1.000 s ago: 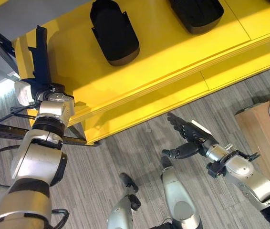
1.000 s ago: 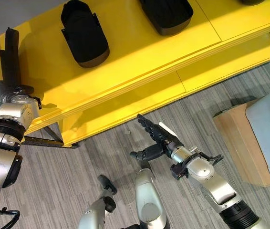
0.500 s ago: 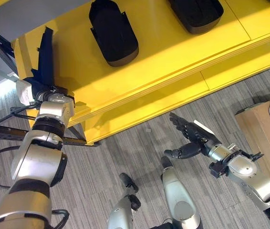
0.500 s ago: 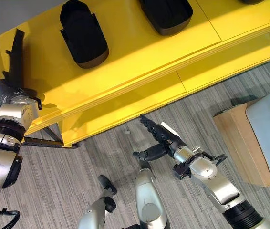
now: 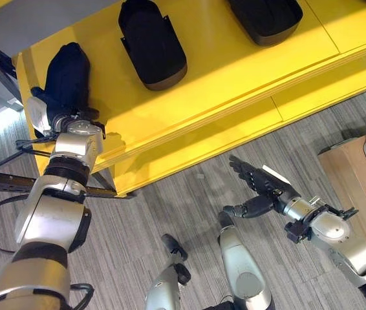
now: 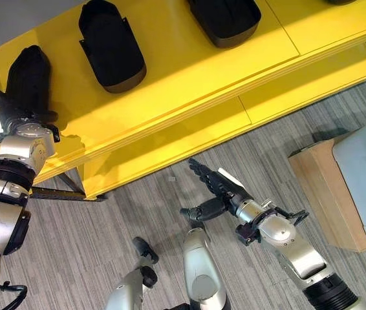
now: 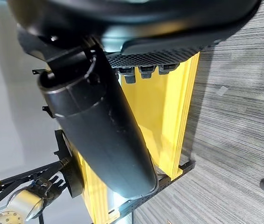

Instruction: Move parts from the plastic box to the shelf.

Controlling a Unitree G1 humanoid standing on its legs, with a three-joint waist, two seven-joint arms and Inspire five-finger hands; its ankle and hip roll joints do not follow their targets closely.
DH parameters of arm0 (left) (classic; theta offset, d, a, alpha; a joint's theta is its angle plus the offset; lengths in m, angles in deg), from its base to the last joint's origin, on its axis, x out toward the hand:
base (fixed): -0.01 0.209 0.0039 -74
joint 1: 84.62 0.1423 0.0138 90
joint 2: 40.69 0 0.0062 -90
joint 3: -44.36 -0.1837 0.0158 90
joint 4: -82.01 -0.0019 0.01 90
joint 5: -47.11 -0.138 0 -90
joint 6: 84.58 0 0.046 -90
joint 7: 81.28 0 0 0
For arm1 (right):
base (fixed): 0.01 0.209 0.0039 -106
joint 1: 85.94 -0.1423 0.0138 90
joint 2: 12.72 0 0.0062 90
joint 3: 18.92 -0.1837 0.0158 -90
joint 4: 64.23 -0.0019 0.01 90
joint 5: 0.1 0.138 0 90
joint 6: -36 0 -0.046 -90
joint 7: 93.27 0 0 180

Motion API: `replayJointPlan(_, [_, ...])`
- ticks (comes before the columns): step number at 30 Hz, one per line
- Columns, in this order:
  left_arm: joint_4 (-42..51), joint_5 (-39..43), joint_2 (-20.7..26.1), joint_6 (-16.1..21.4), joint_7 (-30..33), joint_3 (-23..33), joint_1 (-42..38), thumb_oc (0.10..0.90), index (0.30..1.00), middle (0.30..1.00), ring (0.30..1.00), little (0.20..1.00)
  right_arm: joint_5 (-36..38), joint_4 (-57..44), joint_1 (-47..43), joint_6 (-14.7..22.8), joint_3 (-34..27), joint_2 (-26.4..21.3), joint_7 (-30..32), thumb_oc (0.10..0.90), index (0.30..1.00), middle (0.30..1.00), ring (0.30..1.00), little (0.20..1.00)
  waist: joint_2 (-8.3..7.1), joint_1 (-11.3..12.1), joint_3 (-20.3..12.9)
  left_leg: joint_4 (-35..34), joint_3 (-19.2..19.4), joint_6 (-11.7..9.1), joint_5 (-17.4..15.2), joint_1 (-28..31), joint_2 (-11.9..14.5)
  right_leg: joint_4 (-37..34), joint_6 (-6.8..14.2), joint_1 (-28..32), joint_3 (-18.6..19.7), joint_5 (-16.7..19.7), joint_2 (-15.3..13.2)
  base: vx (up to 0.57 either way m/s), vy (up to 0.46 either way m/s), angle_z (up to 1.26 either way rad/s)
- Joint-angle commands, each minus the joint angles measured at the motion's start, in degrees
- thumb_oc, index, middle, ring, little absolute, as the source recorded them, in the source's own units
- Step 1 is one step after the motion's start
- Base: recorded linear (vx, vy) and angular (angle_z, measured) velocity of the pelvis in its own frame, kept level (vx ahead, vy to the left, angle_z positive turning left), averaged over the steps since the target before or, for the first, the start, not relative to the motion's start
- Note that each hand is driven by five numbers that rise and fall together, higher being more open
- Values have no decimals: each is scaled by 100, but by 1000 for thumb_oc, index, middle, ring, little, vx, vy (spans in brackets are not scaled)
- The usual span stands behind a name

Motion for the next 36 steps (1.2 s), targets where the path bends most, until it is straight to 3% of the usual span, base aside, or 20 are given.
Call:
replayJointPlan(1, [-28, -345, 421, 391, 201, -84, -378, 900, 1000, 1000, 1000, 1000, 32, -588, -171, 453, -290, 253, -121, 900, 1000, 1000, 1000, 1000, -438, -143, -439, 460, -391, -198, -753, 262, 199, -254, 18, 147, -414, -176, -142, 0, 0, 0])
replayJointPlan(12, [-82, -133, 295, 500, 36, -32, -279, 900, 1000, 1000, 1000, 1000, 23, -604, -214, 432, -245, 300, -77, 900, 1000, 1000, 1000, 1000, -455, -144, -398, 489, -398, -201, -748, 235, 211, -204, 0, 109, -425, -188, -125, 0, 0, 0])
replayJointPlan(16, [19, -234, 244, 623, 303, 11, -258, 900, 1000, 1000, 1000, 1000, 14, -654, -176, 424, -274, 336, -85, 900, 1000, 1000, 1000, 1000, -484, -134, -400, 499, -401, -205, -743, 213, 221, -203, -10, 91, -425, -181, -116, 0, 0, 0])
replayJointPlan(19, [191, -536, 331, 1004, 762, 165, -190, 900, 1000, 1000, 1000, 1000, -25, -576, -95, 562, -216, 387, -54, 900, 1000, 1000, 1000, 1000, -481, -107, -416, 508, -405, -205, -762, 231, 236, -193, -17, 109, -437, -195, -126, 1, -12, 0])
replayJointPlan(23, [322, -769, 418, 1346, 900, 332, -29, 900, 1000, 1000, 1000, 1000, -73, -536, -27, 668, -158, 418, -26, 900, 1000, 1000, 1000, 1000, -472, -75, -428, 514, -406, -216, -770, 238, 248, -169, -22, 113, -436, -218, -145, 0, 0, 0])
replayJointPlan(28, [733, -1149, 536, 2081, 1534, 654, 323, 900, 1000, 1000, 1000, 1000, -141, -571, 156, 743, -170, 465, 4, 900, 1000, 1000, 1000, 1000, -462, 4, -438, 489, -434, -219, -768, 245, 257, -174, -26, 138, -436, -239, -158, 0, 0, 0])
replayJointPlan(32, [897, -1309, 667, 2233, 1745, 789, 426, 900, 1000, 1000, 1000, 1000, -116, -559, 219, 792, -171, 465, 57, 900, 1000, 1000, 1000, 1000, -467, 56, -454, 496, -468, -223, -776, 230, 270, -178, -21, 150, -450, -243, -171, 0, 0, 0])
replayJointPlan(36, [895, -1287, 754, 2207, 1513, 812, 415, 900, 1000, 1000, 1000, 1000, -83, -606, 221, 778, -162, 449, 134, 900, 1000, 1000, 1000, 1000, -473, 99, -442, 486, -507, -218, -763, 194, 276, -182, -14, 144, -462, -242, -167, -13, -8, 2])
